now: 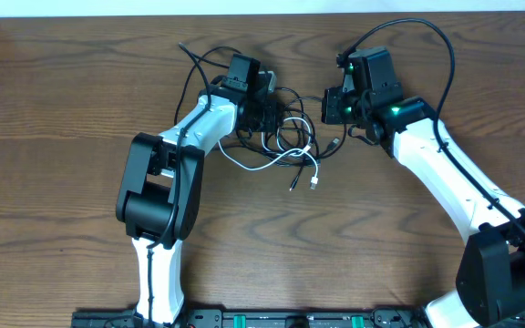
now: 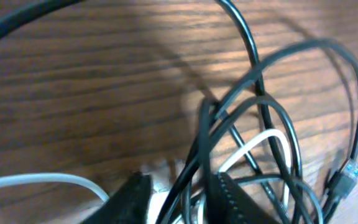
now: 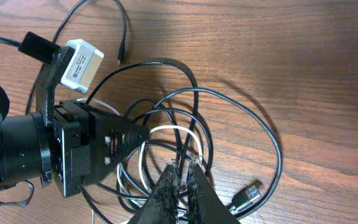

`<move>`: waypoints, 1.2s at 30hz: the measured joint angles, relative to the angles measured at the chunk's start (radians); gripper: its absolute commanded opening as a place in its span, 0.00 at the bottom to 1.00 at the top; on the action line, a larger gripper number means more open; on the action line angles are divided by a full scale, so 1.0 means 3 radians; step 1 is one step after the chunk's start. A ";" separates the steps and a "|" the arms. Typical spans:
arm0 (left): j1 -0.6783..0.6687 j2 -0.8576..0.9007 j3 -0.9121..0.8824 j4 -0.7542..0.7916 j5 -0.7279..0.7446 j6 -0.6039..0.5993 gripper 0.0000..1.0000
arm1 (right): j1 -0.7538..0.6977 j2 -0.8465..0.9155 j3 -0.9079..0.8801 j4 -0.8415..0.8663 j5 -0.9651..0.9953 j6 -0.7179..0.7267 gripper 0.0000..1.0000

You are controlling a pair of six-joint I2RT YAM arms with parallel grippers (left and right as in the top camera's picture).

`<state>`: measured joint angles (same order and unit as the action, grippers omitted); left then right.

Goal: Untangle cables

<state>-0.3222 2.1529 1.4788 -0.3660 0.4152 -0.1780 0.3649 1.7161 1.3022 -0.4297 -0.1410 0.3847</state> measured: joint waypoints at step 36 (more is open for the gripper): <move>0.0018 -0.1288 -0.0010 -0.0329 0.0118 -0.0230 0.07 | 0.0000 0.0106 0.0000 0.0593 -0.0917 -0.0018 0.47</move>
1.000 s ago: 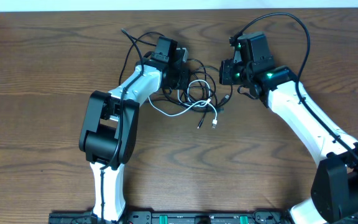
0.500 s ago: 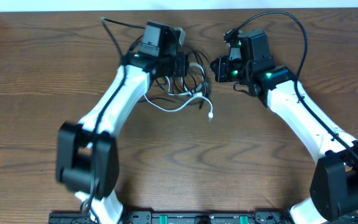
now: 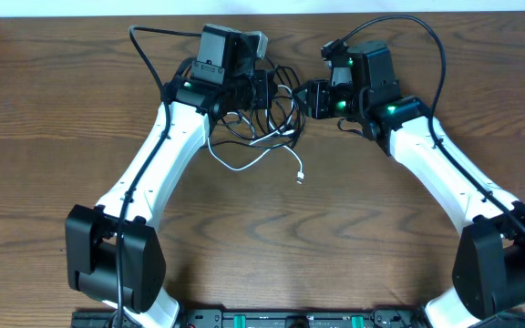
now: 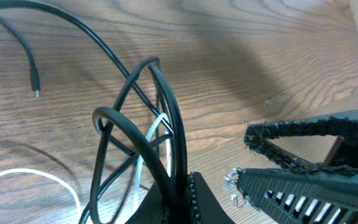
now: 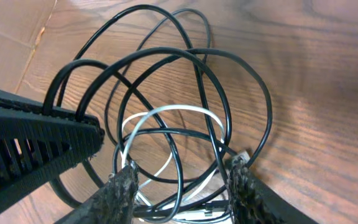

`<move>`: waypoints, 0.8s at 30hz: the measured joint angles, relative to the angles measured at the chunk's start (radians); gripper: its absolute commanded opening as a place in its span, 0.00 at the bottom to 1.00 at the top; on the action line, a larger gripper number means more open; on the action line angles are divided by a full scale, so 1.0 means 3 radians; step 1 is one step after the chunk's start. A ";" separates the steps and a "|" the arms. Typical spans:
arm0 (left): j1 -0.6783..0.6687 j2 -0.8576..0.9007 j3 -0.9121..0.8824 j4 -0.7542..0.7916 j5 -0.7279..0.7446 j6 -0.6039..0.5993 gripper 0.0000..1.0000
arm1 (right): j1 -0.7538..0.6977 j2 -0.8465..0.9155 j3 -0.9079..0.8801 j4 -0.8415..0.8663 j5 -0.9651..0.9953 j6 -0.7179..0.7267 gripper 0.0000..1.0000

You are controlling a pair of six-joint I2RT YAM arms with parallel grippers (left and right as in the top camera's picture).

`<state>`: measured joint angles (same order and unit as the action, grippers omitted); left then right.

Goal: Untangle cables

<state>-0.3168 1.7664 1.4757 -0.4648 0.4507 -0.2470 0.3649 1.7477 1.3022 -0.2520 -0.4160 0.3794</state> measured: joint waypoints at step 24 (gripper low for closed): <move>0.0003 0.0000 0.0000 0.0000 0.0061 -0.0126 0.07 | 0.0145 0.0694 -0.0001 0.1204 -0.0422 0.1537 0.43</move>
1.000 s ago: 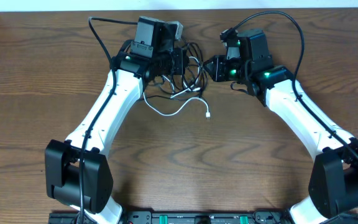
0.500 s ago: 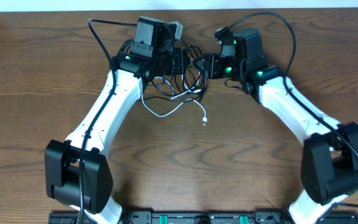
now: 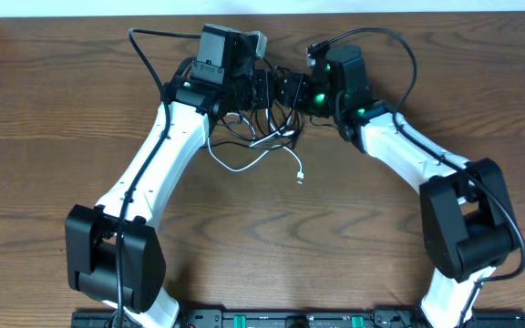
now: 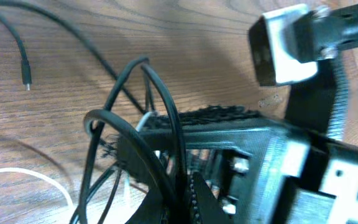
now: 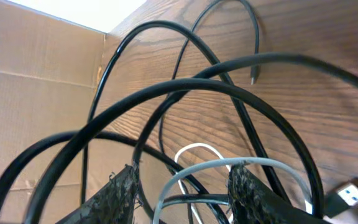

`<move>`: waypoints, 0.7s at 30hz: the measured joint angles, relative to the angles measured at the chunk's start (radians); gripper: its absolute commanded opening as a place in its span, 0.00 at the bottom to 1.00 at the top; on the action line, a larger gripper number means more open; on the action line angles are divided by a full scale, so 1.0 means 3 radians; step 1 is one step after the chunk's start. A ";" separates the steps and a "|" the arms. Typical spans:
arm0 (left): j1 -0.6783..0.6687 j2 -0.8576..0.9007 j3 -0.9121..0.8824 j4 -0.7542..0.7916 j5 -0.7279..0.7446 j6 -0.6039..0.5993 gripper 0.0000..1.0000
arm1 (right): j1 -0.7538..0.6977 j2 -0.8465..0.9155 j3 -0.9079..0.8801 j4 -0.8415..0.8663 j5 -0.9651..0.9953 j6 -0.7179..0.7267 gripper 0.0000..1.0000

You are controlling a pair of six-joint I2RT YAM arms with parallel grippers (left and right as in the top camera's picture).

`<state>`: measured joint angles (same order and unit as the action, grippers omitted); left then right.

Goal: Untangle cables

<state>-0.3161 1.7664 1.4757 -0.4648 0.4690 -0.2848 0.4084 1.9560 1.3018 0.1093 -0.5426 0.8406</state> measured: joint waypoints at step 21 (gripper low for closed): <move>0.0005 0.0000 0.0000 -0.0003 0.0000 -0.0011 0.07 | 0.0113 0.0390 -0.0001 0.0655 0.0304 0.0364 0.29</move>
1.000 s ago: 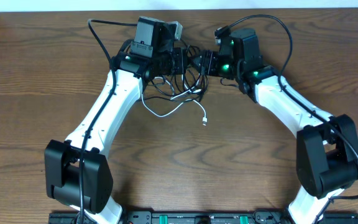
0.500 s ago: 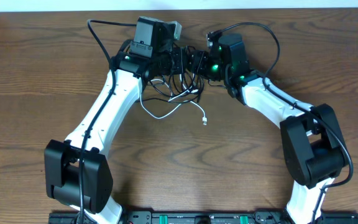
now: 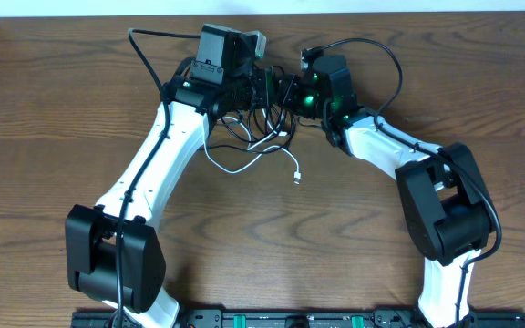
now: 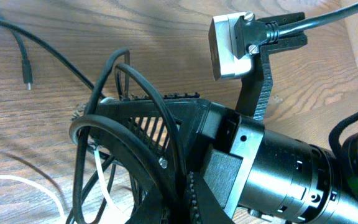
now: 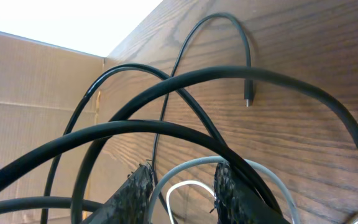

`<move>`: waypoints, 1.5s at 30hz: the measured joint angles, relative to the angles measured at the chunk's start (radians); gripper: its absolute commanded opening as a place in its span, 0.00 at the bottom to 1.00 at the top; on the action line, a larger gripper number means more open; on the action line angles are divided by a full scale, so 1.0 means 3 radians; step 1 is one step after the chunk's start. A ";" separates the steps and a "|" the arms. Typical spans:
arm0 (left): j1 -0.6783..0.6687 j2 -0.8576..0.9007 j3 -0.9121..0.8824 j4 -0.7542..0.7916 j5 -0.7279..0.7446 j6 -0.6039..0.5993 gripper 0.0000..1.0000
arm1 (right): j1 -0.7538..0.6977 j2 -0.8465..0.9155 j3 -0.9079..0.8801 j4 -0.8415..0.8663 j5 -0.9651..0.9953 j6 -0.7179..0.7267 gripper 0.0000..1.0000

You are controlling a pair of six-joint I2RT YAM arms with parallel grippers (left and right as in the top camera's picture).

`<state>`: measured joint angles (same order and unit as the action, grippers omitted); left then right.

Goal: Untangle cables

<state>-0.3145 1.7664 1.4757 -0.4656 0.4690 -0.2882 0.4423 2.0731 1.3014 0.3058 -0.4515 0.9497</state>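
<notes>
A tangle of black cables (image 3: pixel 267 114) lies near the table's back edge, and a white cable (image 3: pixel 244 164) trails out of it toward the front. My left gripper (image 3: pixel 255 89) is at the tangle's back left. In the left wrist view it (image 4: pixel 188 199) is shut on a thick black cable (image 4: pixel 74 137), with the right gripper's body (image 4: pixel 260 162) right in front of it. My right gripper (image 3: pixel 281 91) faces it from the right. It (image 5: pixel 182 193) is open, with a grey cable loop (image 5: pixel 197 160) and a white loop (image 5: pixel 188 183) between its fingers (image 5: pixel 135 193).
The wooden table (image 3: pixel 62 182) ends just behind the grippers. Brown cardboard (image 5: pixel 30 81) stands beyond its back left. A thin black cable's plug end (image 5: pixel 248 99) rests on the wood. The white cable's plug (image 3: pixel 295 179) lies in front of the tangle.
My right gripper has gone further left into the tangle, closer to the left gripper, and its fingers stand a little closer together. The left gripper still holds the black cable in the same place.
At first my left gripper was low at the tangle's left with cables between its fingers, and my right was shut at the tangle's right. Then the left held a black cable nearer the back edge and the right was open. The right has since closed in on the tangle.
</notes>
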 measured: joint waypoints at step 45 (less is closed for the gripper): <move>0.0045 0.0000 0.0000 -0.0080 0.0029 -0.0116 0.07 | 0.0065 -0.0642 0.0000 -0.1326 -0.0188 -0.1855 0.23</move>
<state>-0.3012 1.7664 1.4757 -0.4896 0.4778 -0.3229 0.4618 1.8805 1.3014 -0.0921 -0.5079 0.3931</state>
